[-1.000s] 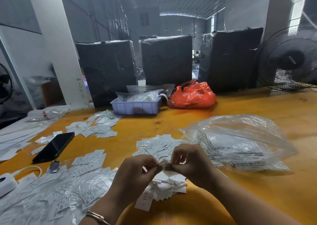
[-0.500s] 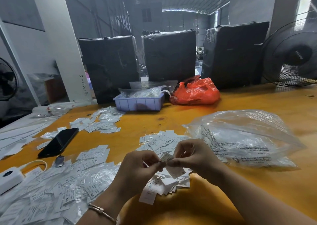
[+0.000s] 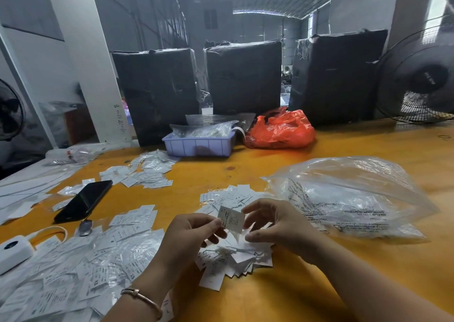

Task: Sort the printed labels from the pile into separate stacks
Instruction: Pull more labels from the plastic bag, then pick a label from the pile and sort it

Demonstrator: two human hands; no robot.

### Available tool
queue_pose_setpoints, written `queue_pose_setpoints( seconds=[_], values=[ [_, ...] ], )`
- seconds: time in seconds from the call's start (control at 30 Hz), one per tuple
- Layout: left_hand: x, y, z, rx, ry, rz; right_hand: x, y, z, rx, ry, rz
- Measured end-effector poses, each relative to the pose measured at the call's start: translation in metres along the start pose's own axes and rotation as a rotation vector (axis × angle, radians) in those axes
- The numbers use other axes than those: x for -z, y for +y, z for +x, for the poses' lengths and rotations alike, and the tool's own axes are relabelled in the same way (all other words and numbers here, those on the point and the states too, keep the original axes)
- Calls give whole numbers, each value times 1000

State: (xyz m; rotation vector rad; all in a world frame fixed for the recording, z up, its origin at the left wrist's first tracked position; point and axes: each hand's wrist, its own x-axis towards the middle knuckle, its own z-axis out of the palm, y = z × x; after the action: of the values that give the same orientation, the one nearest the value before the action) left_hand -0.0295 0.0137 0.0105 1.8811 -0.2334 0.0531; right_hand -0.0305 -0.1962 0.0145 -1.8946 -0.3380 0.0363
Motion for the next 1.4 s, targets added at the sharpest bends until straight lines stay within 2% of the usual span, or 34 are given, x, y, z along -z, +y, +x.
queue_pose_setpoints(
  seconds=[0.07,0.17,0.23,0.33,0.47,0.53,0.6,0.67,0.7,0.73,0.87,0.97,1.1,1.33,1.4],
  values=[
    [-2,-2,0,16,47,87,-4,2,1,12,16,-83],
    [1,-8,1,-13,158,490,-5,4,2,50,102,-110],
    [3,-8,2,-18,185,606,-5,5,2,52,116,-65],
    [3,-8,2,-27,200,585,-9,7,2,30,95,-48],
    [3,-9,2,-69,210,550,-14,9,2,-5,51,-148],
    [1,-8,2,-102,180,486,-12,9,3,29,88,-229],
    [-1,-7,0,-158,156,440,-1,9,5,74,273,-410],
    [-3,-4,-1,-209,130,354,19,8,6,80,609,-651],
    [-3,-3,-2,-221,125,293,30,9,6,52,746,-756],
    [-4,-3,-2,-223,133,236,40,11,6,1,809,-849],
    [-4,-1,-3,-198,193,86,59,23,9,-326,699,-1067],
    [-2,-2,-2,-160,131,14,64,32,11,-432,602,-1098],
    [-6,-3,-4,-161,62,61,67,42,13,-418,630,-1124],
    [-7,-8,-4,-184,33,115,70,50,17,-325,705,-1066],
    [-7,-9,-3,-188,32,134,69,50,18,-339,661,-1099]
  ],
)
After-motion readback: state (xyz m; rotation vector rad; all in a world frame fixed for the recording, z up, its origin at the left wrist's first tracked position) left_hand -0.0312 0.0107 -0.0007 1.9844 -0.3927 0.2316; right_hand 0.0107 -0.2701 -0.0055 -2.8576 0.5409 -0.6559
